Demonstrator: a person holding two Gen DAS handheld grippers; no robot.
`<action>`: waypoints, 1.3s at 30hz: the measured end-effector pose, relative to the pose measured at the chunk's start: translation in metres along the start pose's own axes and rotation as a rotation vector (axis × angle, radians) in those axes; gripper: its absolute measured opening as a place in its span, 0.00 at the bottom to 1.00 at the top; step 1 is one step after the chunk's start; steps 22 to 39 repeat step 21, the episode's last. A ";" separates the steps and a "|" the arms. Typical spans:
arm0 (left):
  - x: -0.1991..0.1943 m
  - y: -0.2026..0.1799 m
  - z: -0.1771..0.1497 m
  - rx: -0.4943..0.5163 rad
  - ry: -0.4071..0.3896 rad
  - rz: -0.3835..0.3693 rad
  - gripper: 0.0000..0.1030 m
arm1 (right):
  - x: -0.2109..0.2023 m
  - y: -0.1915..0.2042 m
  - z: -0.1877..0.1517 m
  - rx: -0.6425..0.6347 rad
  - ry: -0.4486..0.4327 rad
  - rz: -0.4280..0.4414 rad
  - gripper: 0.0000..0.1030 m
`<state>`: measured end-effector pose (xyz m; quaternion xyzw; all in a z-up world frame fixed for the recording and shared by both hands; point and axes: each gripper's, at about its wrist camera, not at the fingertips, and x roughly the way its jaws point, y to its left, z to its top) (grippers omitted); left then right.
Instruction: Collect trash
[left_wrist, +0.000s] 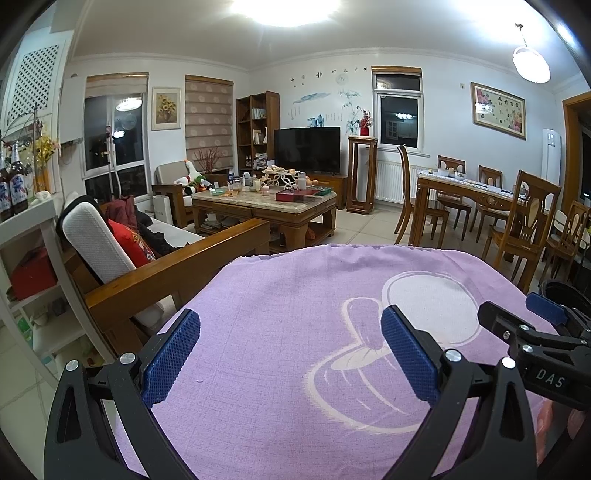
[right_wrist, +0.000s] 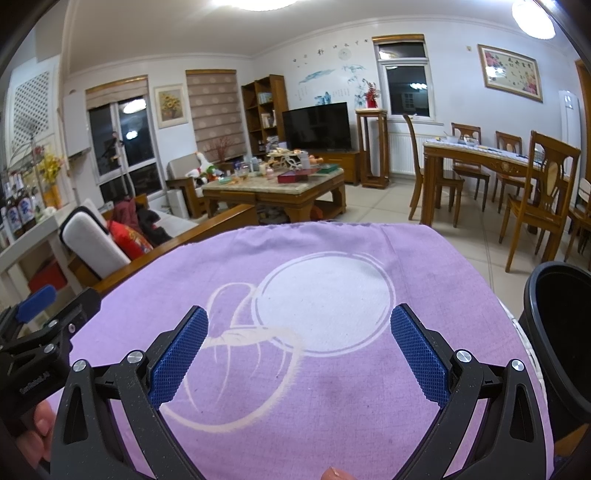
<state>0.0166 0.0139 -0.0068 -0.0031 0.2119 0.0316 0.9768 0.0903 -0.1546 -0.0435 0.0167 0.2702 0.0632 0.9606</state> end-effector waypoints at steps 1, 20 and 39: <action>0.000 0.001 0.001 -0.001 -0.001 -0.001 0.95 | 0.000 0.000 0.000 0.000 0.000 0.000 0.95; 0.004 0.009 0.008 0.002 -0.013 0.016 0.95 | 0.000 0.000 -0.001 0.003 0.003 -0.001 0.95; 0.004 0.009 0.008 0.002 -0.014 0.016 0.95 | 0.000 0.000 -0.001 0.003 0.003 -0.001 0.95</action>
